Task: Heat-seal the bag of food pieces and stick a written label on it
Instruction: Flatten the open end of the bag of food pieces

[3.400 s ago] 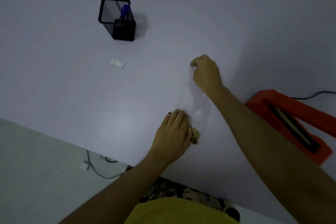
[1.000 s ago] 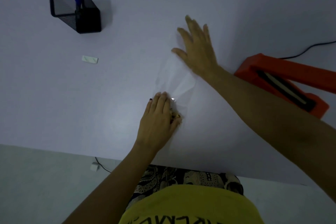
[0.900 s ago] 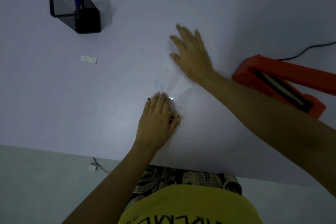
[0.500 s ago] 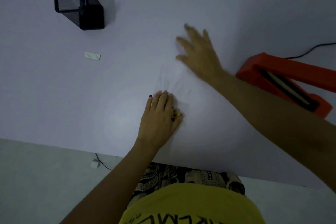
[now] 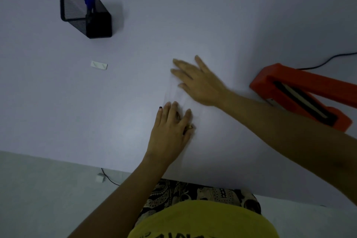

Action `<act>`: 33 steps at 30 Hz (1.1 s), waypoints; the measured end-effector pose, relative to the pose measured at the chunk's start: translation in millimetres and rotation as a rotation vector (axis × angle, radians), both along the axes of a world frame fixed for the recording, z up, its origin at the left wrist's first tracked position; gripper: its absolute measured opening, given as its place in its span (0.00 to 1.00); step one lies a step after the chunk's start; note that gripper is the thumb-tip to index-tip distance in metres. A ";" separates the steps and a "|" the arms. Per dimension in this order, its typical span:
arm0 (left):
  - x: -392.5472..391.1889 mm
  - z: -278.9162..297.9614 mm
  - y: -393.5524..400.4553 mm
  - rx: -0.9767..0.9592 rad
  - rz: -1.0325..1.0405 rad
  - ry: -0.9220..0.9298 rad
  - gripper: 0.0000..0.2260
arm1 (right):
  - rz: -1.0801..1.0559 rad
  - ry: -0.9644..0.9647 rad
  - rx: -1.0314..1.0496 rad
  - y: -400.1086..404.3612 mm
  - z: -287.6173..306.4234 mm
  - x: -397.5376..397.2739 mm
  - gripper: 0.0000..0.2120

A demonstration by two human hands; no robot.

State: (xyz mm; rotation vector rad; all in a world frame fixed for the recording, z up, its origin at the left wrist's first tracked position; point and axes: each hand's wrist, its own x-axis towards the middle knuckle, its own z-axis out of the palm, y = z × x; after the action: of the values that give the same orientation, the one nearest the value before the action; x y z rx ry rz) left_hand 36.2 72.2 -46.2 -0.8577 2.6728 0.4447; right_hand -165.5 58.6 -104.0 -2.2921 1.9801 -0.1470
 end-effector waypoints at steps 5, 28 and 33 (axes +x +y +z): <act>-11.0 2.3 -4.0 0.001 0.015 0.016 0.24 | -0.113 -0.020 0.122 -30.0 4.8 -37.5 0.22; 0.4 0.8 -2.5 -0.001 0.012 0.019 0.24 | -0.037 0.111 0.177 -39.2 28.2 -52.0 0.29; 2.2 0.1 0.0 0.006 0.012 0.028 0.24 | 0.267 0.107 0.195 -1.0 13.6 -24.6 0.27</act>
State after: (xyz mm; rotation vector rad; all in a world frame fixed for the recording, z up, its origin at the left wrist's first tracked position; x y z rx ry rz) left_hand 38.3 72.2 -46.0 -0.8720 2.6923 0.4702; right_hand -190.1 57.6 -90.4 -2.4469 1.6254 0.1861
